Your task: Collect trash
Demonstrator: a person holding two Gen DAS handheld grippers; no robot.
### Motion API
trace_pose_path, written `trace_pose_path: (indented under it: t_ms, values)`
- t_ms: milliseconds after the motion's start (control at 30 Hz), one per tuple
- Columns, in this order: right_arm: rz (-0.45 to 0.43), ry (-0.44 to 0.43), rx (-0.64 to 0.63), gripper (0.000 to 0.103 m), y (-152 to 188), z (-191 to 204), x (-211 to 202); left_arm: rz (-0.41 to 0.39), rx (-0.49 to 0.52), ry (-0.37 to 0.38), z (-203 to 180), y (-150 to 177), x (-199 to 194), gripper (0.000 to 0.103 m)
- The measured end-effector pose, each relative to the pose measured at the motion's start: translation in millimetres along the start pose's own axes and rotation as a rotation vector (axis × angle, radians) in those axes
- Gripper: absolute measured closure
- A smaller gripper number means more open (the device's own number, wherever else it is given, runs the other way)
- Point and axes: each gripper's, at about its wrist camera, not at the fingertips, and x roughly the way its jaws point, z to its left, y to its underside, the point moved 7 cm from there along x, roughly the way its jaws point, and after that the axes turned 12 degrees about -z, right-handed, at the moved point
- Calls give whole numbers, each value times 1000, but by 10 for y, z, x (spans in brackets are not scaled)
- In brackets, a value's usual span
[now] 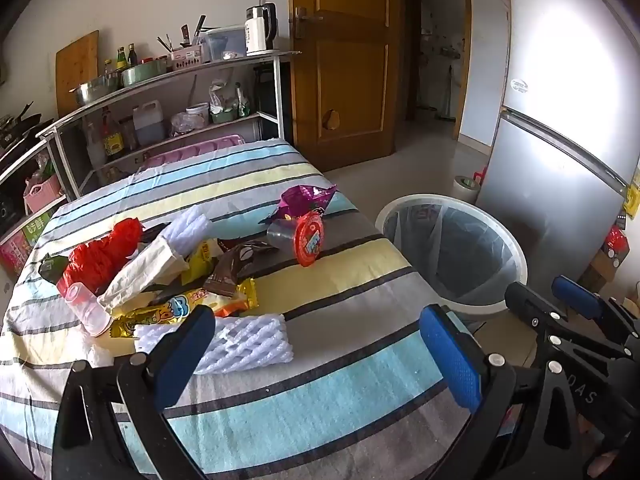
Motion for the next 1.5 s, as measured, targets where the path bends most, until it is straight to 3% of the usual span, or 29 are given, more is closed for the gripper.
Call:
trace_pose_path:
  t_ms: [1500]
  values:
    - [-10, 7, -54, 33, -40, 131, -57, 14, -6, -49, 191, -13, -102, 0]
